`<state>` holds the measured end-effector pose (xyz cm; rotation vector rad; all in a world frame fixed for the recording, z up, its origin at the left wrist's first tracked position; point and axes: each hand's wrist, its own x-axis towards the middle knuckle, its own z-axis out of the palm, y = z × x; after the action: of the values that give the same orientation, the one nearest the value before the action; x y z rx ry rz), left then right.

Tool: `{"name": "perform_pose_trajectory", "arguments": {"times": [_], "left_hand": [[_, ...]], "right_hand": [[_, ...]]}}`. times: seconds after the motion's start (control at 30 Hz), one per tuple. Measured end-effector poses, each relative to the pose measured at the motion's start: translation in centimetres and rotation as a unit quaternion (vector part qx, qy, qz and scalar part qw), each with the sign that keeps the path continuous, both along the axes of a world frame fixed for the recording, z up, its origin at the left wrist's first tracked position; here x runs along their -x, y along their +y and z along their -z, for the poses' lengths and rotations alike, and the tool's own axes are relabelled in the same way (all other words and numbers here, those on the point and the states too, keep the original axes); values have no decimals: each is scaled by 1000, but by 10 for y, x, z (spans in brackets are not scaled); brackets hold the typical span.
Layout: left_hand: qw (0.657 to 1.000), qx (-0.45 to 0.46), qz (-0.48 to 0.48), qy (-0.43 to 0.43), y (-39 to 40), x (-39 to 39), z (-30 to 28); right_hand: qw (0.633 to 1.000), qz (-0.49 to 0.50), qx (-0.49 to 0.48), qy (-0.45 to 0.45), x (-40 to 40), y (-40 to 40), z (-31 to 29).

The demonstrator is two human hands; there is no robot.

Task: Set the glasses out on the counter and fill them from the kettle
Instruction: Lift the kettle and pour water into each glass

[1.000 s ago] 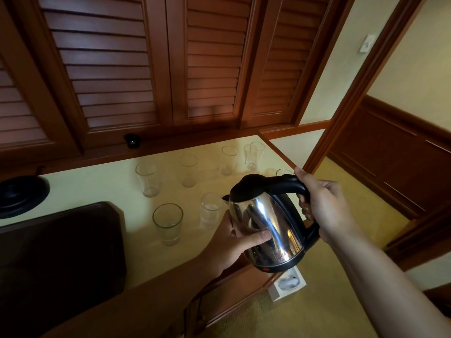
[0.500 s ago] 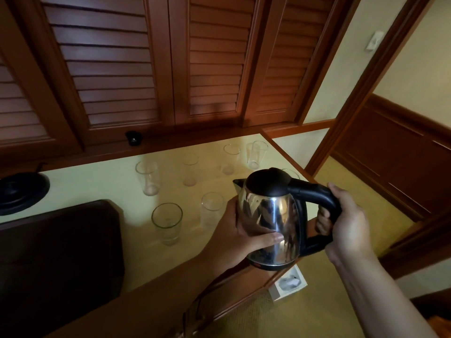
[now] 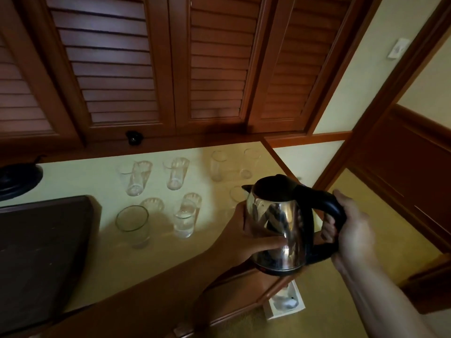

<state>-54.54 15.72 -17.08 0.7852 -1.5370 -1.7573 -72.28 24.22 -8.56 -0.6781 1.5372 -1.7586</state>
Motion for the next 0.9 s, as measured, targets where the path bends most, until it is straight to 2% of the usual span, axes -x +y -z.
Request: {"name": "perform_pose_trajectory", "arguments": {"times": [0.1, 0.37, 0.67, 0.9], "left_hand": [[1000, -12, -19, -2, 2, 20, -1], [995, -66, -76, -14, 9, 60, 3], [988, -74, -133, 7, 11, 79, 6], [986, -87, -144, -10, 4, 82, 13]], "right_hand": [[1000, 6, -27, -9, 27, -7, 2], [995, -41, -77, 41, 70, -24, 3], [985, -115, -105, 75, 84, -44, -13], [978, -155, -105, 96, 88, -57, -17]]}}
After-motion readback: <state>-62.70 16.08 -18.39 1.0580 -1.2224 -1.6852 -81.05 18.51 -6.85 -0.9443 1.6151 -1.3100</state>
